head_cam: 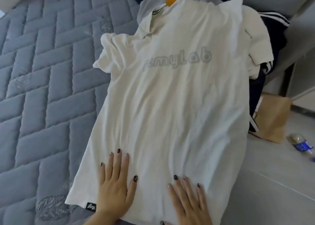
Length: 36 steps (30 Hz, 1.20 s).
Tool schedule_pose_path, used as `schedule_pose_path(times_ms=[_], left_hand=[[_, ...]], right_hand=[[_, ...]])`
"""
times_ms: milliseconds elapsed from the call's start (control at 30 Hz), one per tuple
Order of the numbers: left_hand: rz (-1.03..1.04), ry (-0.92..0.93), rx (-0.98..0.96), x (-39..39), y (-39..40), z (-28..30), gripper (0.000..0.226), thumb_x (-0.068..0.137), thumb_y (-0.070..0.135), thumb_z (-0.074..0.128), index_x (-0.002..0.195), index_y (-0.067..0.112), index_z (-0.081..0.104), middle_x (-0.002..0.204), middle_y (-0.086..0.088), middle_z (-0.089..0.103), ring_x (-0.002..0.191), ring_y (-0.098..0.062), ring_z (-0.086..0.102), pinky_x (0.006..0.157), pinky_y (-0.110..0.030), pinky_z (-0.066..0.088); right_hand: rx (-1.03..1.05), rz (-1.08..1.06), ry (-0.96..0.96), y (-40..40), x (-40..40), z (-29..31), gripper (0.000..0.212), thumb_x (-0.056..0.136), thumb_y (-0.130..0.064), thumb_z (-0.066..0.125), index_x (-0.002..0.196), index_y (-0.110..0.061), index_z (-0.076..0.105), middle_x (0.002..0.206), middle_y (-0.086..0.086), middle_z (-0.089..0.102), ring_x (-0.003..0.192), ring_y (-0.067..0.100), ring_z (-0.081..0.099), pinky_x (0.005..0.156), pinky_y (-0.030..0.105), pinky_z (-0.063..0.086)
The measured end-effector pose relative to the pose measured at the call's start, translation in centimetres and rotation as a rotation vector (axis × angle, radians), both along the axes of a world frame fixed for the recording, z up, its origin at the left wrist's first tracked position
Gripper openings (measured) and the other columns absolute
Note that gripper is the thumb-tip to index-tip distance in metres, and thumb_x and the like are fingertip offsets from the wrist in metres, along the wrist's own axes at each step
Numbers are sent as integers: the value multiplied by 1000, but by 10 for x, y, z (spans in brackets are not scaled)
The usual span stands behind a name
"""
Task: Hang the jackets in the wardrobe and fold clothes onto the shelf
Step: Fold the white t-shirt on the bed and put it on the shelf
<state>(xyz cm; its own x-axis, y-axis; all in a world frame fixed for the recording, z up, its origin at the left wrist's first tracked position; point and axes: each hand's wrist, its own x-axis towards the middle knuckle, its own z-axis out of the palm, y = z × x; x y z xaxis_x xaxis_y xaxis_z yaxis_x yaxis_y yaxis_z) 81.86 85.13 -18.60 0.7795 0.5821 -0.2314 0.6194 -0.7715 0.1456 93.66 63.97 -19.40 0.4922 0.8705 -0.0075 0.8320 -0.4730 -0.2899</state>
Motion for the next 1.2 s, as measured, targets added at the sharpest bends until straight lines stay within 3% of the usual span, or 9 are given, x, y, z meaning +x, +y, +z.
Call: schedule_pose_path(times_ms=[100, 167, 267, 600, 733, 800, 933, 1067, 1200], left_hand=[[-259, 23, 46, -31, -4, -5, 77, 92, 57, 28, 154, 11, 19, 162, -13, 13, 148, -36, 11, 114, -59, 15], [-385, 15, 72, -43, -2, -12, 82, 88, 57, 38, 154, 11, 21, 161, -14, 14, 148, -38, 12, 112, -62, 18], [-395, -39, 83, -42, 0, -15, 84, 83, 55, 44, 153, 12, 24, 161, -13, 17, 148, -37, 14, 112, -62, 18], [-409, -147, 58, -45, 3, -22, 81, 82, 52, 43, 151, 13, 28, 161, -11, 17, 148, -32, 16, 114, -58, 17], [-396, -194, 14, -49, 2, -22, 78, 83, 53, 41, 150, 15, 33, 161, -8, 20, 148, -29, 17, 114, -56, 17], [-419, -208, 9, -51, 4, -21, 79, 83, 58, 40, 150, 16, 33, 160, -9, 21, 148, -29, 18, 114, -56, 16], [-529, -157, 60, -59, 2, -11, 76, 90, 65, 28, 150, 19, 33, 159, -10, 22, 148, -31, 17, 113, -60, 13], [-667, -78, 117, -69, 6, 6, 69, 92, 58, 32, 148, 18, 40, 155, -11, 32, 143, -36, 28, 108, -65, 27], [-898, -64, 197, -79, 38, 18, 59, 81, 26, 58, 139, 16, 52, 147, -11, 46, 130, -33, 49, 92, -62, 48]], right_hand=[[76, 82, -47, -9, 0, -7, 80, 72, -73, 48, 129, -18, 58, 137, 10, 54, 128, 29, 46, 94, 56, 40], [132, 124, -41, -15, -1, -10, 73, 68, -60, 57, 129, -19, 61, 141, 10, 50, 134, 30, 41, 96, 60, 37], [171, 154, 45, -17, -2, -7, 77, 53, -49, 64, 125, -22, 64, 144, 8, 47, 136, 30, 40, 101, 61, 35], [185, 64, 262, -15, -6, 7, 63, 54, -33, 65, 117, -36, 65, 146, -13, 42, 141, 11, 30, 115, 49, 17], [-113, 20, 315, -14, -17, 14, 86, 65, -19, 52, 143, -48, 29, 156, -21, -2, 142, 1, -21, 113, 40, -24], [-265, 24, 267, -6, -27, 16, 101, 66, -11, 52, 146, -48, 3, 152, -20, -25, 135, 6, -38, 108, 47, -30], [-438, -25, 41, 22, -51, 21, 104, 81, -1, 56, 148, -38, -15, 155, -2, -30, 142, 29, -27, 111, 63, -5], [-360, -182, -6, 24, -61, 29, 74, 90, 6, 40, 152, -17, 6, 160, 8, -1, 147, 28, 2, 117, 48, 16], [-216, -426, 20, 9, -58, 35, 55, 78, 10, 38, 129, -10, 42, 138, 9, 36, 120, 27, 42, 88, 37, 48]])
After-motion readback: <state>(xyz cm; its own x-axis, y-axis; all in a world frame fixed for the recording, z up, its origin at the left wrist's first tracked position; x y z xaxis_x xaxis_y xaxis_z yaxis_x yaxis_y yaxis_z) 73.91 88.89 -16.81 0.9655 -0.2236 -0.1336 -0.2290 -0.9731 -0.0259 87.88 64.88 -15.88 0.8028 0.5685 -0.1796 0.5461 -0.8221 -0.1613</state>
